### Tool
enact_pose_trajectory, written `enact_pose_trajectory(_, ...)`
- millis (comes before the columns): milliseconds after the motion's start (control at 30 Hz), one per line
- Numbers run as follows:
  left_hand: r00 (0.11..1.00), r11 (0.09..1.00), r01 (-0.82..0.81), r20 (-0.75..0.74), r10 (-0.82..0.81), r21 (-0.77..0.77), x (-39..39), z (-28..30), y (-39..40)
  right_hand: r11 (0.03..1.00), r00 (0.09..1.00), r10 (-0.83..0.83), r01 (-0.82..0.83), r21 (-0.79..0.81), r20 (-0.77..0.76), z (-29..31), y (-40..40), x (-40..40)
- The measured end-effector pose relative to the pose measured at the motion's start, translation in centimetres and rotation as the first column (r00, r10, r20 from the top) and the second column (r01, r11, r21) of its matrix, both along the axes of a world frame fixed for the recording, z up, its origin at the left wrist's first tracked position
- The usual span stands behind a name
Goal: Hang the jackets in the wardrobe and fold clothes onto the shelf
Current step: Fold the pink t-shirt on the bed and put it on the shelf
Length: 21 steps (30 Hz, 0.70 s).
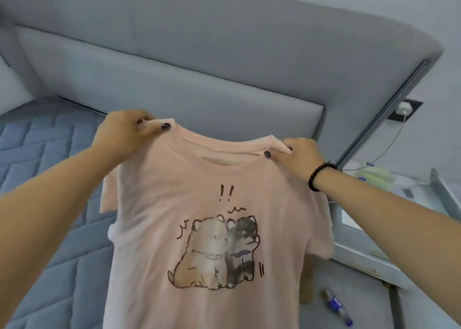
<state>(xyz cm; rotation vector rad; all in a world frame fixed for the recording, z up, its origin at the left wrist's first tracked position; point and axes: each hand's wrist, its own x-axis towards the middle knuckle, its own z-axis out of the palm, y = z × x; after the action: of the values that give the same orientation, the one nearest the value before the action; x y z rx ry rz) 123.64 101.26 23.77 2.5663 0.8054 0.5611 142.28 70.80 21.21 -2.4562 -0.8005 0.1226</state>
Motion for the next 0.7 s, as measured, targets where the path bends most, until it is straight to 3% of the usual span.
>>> enact_pose_trajectory(100,0.994,0.996,-0.087,0.065,0.087,-0.004,4.6,-9.8,-0.2,0.993,0.990,-0.120,0.121,-0.008,0.071,-8.7,3.4,3.4)
enact_pose_trajectory(167,0.998,0.998,-0.052,-0.043,0.050,-0.038,4.5,-17.3,-2.7,0.983,0.985,-0.164,0.168,-0.076,0.058,-15.4,4.4,2.5)
enact_pose_trajectory(367,0.902,0.977,0.182,-0.378,-0.210,-0.109,-8.0,-35.0,-10.6,0.976,0.986,0.133,-0.147,-0.160,-0.096,-31.7,1.9,-13.7)
enact_pose_trajectory(567,0.794,0.978,0.200,-0.575,-0.197,-0.058,-24.7,-41.4,-14.0,0.933,0.952,0.281,-0.300,-0.200,-0.118,-38.3,-1.5,-30.7)
enact_pose_trajectory(700,0.809,0.987,0.158,-0.568,-0.152,-0.038,-31.8,-42.4,-15.1,0.889,0.915,0.401,-0.378,-0.257,0.041,-40.7,-4.1,-38.1)
